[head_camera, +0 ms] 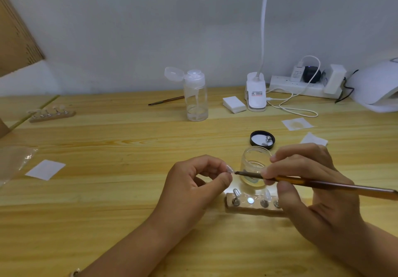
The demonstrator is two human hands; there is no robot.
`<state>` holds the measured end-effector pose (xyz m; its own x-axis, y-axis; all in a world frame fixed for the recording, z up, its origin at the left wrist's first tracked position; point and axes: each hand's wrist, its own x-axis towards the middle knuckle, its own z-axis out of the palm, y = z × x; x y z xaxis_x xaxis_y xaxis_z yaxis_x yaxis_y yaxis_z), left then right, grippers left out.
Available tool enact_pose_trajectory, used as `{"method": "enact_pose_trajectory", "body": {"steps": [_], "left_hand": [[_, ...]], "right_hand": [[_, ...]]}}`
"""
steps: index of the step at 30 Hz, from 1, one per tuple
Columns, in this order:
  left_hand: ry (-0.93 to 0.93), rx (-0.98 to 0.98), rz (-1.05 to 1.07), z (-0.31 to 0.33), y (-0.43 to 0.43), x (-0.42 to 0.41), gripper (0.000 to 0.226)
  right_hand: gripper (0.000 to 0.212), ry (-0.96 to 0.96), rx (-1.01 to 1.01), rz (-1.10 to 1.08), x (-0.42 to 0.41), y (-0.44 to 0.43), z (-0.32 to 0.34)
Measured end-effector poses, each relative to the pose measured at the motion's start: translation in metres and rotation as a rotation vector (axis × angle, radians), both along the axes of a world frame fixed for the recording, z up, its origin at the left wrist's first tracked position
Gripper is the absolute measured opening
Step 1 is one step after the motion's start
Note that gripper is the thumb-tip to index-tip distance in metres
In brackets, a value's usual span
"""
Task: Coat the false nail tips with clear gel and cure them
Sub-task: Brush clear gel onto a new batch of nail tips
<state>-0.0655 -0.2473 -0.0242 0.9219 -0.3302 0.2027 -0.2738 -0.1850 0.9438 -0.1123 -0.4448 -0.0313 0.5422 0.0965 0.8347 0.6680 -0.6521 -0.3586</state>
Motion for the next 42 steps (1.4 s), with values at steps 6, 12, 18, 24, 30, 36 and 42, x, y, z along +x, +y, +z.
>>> {"method": "enact_pose_trajectory", "body": {"steps": [6,12,18,24,30,36,42], "left_hand": [[0.011,0.009,0.003,0.0,-0.001,0.0,0.016],[0.0,0.012,-0.001,-0.001,-0.001,0.001,0.018],[0.001,0.009,-0.004,-0.002,-0.001,0.001,0.018],[-0.003,-0.003,-0.003,-0.003,-0.001,0.002,0.018],[-0.01,-0.004,-0.02,-0.005,0.0,0.003,0.017],[0.001,-0.024,-0.041,-0.009,0.0,0.005,0.012],[0.009,-0.054,-0.054,-0.01,0.0,0.005,0.004]], "right_hand": [[0.02,0.001,-0.023,0.001,0.001,0.004,0.001],[0.016,-0.013,0.009,-0.012,0.0,0.0,0.001],[0.018,-0.006,0.005,-0.001,0.001,0.002,0.0],[0.019,0.002,0.0,-0.026,0.002,0.002,0.0],[0.018,-0.014,0.043,-0.002,0.0,-0.001,-0.002],[0.018,0.006,0.032,0.003,0.002,0.001,-0.002],[0.014,-0.016,0.075,0.026,-0.001,-0.002,-0.003]]}}
